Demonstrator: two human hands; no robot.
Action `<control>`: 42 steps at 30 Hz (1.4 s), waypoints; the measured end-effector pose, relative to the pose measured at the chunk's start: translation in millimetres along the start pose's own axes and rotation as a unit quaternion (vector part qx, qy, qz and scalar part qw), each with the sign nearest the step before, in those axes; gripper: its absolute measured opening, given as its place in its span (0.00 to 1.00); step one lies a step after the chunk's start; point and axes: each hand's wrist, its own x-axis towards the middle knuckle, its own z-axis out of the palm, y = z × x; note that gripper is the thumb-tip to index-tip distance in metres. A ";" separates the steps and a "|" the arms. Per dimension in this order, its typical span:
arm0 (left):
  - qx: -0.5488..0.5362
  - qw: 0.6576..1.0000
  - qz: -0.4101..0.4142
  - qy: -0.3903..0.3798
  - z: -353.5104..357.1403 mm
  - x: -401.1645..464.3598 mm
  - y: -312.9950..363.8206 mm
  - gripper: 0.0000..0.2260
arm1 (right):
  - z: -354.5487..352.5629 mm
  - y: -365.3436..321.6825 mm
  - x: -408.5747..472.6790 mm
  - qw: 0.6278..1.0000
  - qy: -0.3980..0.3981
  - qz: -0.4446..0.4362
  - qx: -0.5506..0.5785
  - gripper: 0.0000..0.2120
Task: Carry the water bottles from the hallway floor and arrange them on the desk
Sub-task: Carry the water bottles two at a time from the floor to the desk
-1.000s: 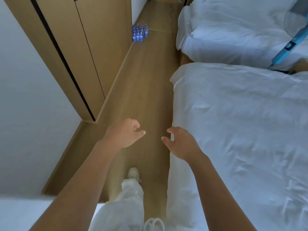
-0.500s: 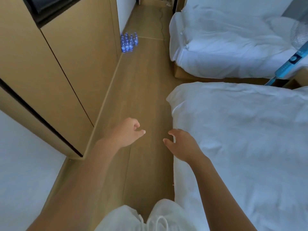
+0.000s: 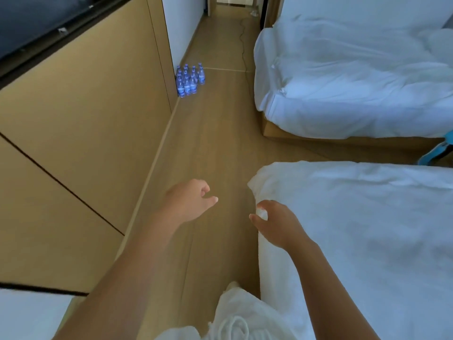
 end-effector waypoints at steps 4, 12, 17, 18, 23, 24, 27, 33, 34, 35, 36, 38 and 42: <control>0.011 1.000 -0.017 0.014 -25.1 77.8 22.4 0.18 | -43.2 5.1 87.9 1.000 0.006 -0.014 0.003 0.20; 0.027 0.999 -0.014 0.025 -68.5 213.3 37.1 0.18 | -83.7 -15.9 239.4 0.998 -0.010 -0.060 -0.009 0.20; 0.023 0.999 -0.004 0.022 -97.3 314.9 34.2 0.18 | -100.7 -37.4 343.4 0.997 -0.008 -0.071 -0.023 0.21; 0.022 0.999 -0.004 0.024 -105.5 336.8 32.4 0.18 | -104.4 -43.3 366.5 0.997 -0.007 -0.070 -0.023 0.21; 0.020 0.999 -0.012 0.022 -159.3 443.9 18.9 0.18 | -125.5 -78.6 475.7 0.998 -0.007 -0.062 -0.022 0.21; 0.018 1.000 -0.015 0.021 -170.4 464.1 16.4 0.18 | -129.7 -86.1 496.1 0.998 -0.007 -0.061 -0.023 0.21; 0.019 1.000 -0.017 0.018 -199.2 520.1 12.0 0.18 | -140.9 -106.7 554.1 0.998 -0.002 -0.060 -0.020 0.21; 0.016 0.999 -0.028 0.013 -237.6 619.9 3.5 0.18 | -150.9 -135.5 660.6 0.998 -0.010 -0.065 -0.001 0.21; 0.017 0.999 -0.032 0.015 -243.4 637.8 2.1 0.17 | -152.5 -138.7 679.6 0.998 -0.015 -0.066 0.000 0.21; 0.019 0.999 -0.033 0.018 -248.7 656.5 1.2 0.17 | -154.4 -141.1 699.3 0.998 -0.018 -0.067 0.000 0.21; 0.020 0.999 -0.035 0.020 -253.5 675.6 1.1 0.17 | -156.9 -142.4 719.4 0.997 -0.022 -0.068 0.000 0.22; 0.018 0.999 -0.038 0.021 -262.3 716.3 3.4 0.17 | -163.7 -142.6 762.0 0.997 -0.027 -0.069 0.002 0.22; 0.017 0.998 -0.052 0.022 -285.3 809.7 12.9 0.18 | -188.6 -139.4 861.5 0.997 -0.034 -0.072 0.008 0.21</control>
